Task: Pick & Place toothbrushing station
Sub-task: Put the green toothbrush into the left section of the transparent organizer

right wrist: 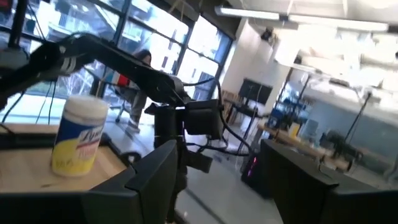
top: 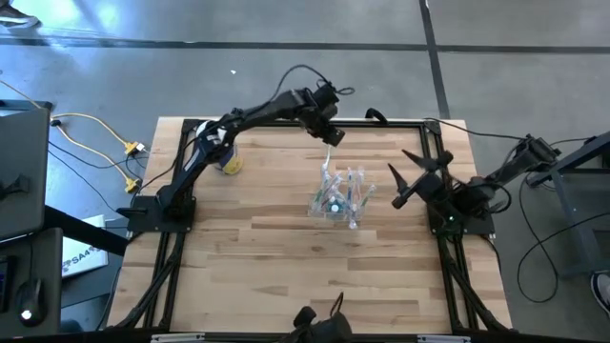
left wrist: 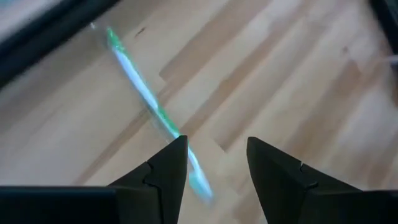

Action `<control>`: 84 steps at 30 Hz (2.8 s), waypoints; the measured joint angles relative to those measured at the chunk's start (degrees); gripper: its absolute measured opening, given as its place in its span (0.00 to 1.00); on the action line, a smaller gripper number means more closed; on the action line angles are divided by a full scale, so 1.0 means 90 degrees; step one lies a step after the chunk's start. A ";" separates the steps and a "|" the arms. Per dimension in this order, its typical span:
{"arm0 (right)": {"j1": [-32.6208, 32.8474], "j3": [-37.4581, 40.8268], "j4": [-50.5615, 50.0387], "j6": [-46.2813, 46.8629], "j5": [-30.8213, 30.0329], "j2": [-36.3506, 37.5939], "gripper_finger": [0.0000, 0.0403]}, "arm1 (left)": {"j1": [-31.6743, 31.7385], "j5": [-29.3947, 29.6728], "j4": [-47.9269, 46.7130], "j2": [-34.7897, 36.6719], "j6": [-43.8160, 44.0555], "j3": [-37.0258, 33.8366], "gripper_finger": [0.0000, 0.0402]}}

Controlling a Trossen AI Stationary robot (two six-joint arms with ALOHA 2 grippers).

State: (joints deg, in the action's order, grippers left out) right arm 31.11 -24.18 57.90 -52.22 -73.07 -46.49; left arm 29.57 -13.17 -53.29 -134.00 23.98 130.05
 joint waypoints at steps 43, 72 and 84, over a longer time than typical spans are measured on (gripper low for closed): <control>-0.8797 -0.6351 -0.9666 0.0120 1.0305 -0.4069 0.55 | -0.2221 0.3436 -0.4079 0.3471 -0.0180 0.0315 0.41; -0.7537 -0.6371 -1.0069 -0.2564 0.9384 -0.6641 0.55 | -0.2412 0.3645 0.0562 0.7620 -0.0199 -0.6516 0.41; -0.7074 -0.6369 -0.9830 -0.2601 0.8541 -0.7244 0.55 | -0.2410 0.2970 0.1408 0.7731 -0.0686 -0.7485 0.41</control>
State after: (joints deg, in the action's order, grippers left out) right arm -32.56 -81.49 -30.57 -75.63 3.80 -111.68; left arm 7.88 13.56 -40.62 -64.42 17.80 62.69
